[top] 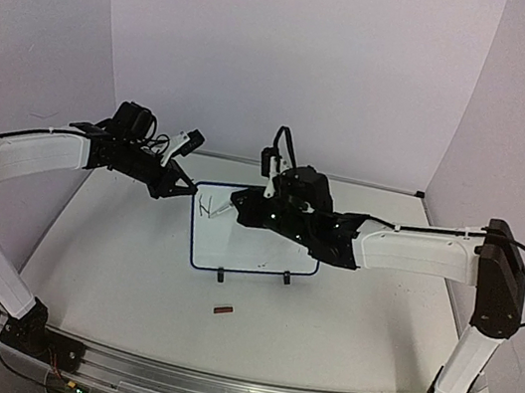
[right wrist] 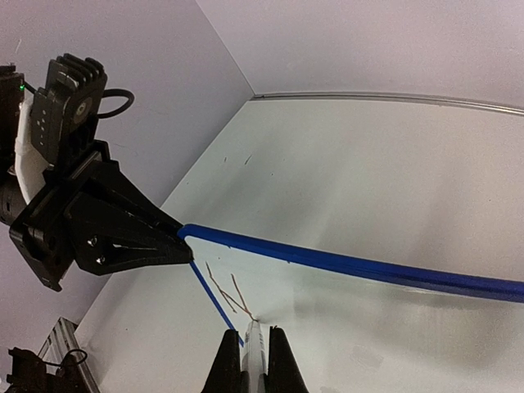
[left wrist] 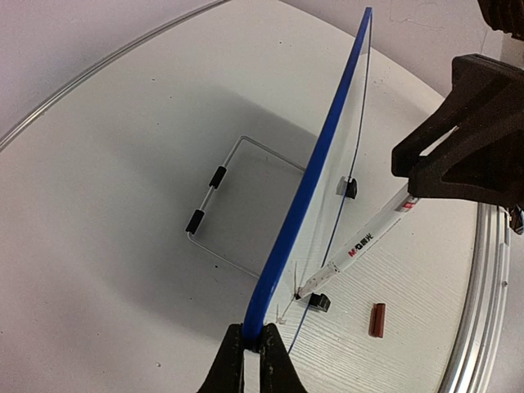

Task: Write a sentence on the whiteboard
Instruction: Write on the whiteboard with the whiteboard marker without the cap.

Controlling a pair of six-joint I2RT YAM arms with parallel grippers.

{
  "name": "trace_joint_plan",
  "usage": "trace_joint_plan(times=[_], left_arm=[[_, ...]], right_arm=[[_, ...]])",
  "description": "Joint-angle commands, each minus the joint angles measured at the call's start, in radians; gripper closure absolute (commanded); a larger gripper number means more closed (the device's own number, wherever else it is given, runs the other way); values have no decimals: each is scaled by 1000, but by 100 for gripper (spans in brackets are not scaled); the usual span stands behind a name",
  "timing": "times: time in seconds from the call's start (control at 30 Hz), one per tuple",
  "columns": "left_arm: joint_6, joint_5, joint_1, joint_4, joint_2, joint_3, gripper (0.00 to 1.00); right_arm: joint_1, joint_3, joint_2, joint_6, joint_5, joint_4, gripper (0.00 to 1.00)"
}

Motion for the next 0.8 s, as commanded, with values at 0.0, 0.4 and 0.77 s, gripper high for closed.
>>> trace_joint_plan(times=[0.0, 0.4, 0.77], left_arm=[[61, -57, -14, -57, 3, -8, 100], [20, -117, -12, -73, -17, 6, 61], [-49, -272, -12, 49, -268, -75, 7]], right_arm=[[0, -2, 1, 3, -2, 10, 100], [1, -62, -179, 12, -139, 24, 100], [-86, -109, -296, 5, -393, -36, 100]])
